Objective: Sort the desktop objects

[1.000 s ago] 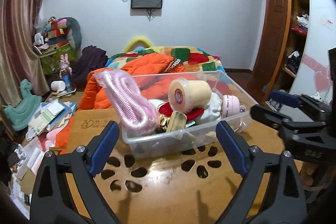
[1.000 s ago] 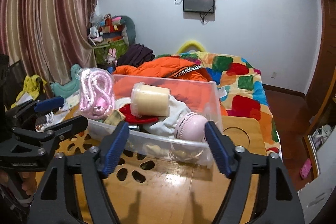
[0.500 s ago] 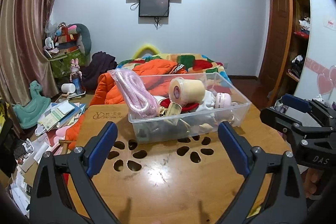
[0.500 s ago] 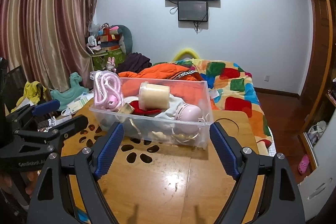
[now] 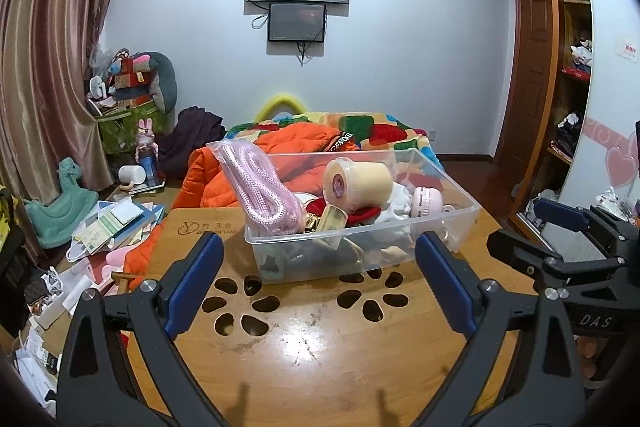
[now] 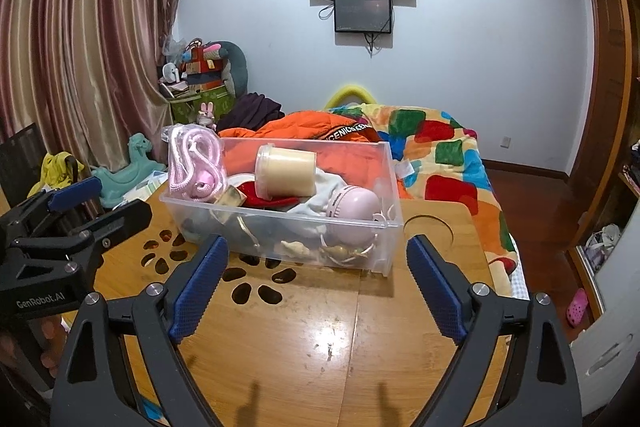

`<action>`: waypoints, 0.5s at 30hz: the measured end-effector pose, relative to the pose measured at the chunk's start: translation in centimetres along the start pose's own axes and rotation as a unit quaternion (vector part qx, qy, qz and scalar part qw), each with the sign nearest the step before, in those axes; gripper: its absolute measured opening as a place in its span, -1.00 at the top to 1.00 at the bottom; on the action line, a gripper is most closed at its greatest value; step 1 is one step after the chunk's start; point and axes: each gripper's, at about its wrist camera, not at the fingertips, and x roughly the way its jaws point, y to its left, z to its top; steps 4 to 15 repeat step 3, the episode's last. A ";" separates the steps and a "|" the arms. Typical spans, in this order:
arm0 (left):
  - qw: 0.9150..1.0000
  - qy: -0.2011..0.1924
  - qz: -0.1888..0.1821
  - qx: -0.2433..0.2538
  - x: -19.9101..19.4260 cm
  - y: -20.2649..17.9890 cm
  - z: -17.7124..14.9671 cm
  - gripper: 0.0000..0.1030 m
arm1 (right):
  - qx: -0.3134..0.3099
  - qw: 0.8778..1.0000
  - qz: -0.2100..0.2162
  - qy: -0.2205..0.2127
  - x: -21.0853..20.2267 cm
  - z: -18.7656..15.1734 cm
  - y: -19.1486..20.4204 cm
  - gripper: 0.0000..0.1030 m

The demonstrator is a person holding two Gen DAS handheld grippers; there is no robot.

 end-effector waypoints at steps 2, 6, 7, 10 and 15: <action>1.000 0.007 -0.002 -0.003 0.3 0.1 0.1 -0.90 | 0.002 1.000 0.001 0.001 0.1 -0.1 -0.1 -0.74; 1.000 0.009 -0.001 -0.005 0.3 0.1 0.1 -0.90 | 0.003 1.000 0.002 0.002 0.1 -0.1 -0.2 -0.74; 1.000 0.009 -0.001 -0.005 0.3 0.1 0.1 -0.90 | 0.003 1.000 0.002 0.002 0.1 -0.1 -0.2 -0.74; 1.000 0.009 -0.001 -0.005 0.3 0.1 0.1 -0.90 | 0.003 1.000 0.002 0.002 0.1 -0.1 -0.2 -0.74; 1.000 0.009 -0.001 -0.005 0.3 0.1 0.1 -0.90 | 0.003 1.000 0.002 0.002 0.1 -0.1 -0.2 -0.74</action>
